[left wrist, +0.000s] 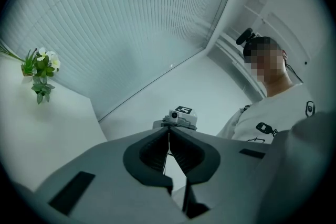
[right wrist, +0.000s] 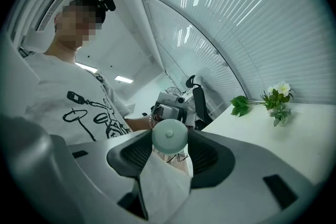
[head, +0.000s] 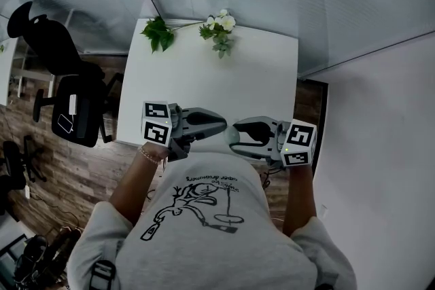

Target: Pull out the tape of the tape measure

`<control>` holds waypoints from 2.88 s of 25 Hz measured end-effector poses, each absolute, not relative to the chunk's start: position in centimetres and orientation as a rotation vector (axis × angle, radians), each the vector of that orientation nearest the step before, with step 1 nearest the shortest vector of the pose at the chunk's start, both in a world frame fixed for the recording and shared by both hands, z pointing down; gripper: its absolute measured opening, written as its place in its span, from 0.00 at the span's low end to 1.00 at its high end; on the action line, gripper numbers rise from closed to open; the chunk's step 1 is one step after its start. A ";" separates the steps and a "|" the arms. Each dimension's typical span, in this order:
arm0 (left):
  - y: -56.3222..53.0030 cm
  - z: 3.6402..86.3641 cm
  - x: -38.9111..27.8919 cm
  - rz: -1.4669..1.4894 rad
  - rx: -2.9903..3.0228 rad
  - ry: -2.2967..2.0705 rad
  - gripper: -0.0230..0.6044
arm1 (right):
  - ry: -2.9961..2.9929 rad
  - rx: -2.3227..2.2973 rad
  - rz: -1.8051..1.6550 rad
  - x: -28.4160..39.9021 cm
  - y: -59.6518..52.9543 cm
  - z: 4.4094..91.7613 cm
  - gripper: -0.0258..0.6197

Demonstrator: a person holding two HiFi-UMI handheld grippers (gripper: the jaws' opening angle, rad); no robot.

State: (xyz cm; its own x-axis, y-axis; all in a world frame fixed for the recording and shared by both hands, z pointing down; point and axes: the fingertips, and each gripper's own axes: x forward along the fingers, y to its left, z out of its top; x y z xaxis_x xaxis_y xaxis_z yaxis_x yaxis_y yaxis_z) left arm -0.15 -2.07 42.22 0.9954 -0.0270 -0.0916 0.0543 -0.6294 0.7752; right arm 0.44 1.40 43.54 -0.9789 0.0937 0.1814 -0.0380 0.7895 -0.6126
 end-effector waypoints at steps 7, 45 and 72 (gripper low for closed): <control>-2.1 42.9 -0.4 -0.099 2.229 -0.015 0.07 | -2.771 -0.040 1.023 0.8 1.4 43.9 0.38; -4.6 46.6 -5.1 -0.101 2.147 -0.220 0.07 | -2.677 0.089 1.146 5.6 0.1 47.4 0.38; -5.6 48.5 -8.9 -0.094 2.127 -0.334 0.07 | -2.631 0.143 1.168 9.2 0.0 49.0 0.38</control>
State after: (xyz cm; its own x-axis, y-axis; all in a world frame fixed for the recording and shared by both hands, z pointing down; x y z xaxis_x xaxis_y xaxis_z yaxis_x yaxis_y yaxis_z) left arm -8.94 -5.58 48.47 0.9597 -0.2740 0.0626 -0.2012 -0.5144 0.8336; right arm 9.23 -0.05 48.97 -0.9616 0.0153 0.2740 -0.1930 0.6721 -0.7149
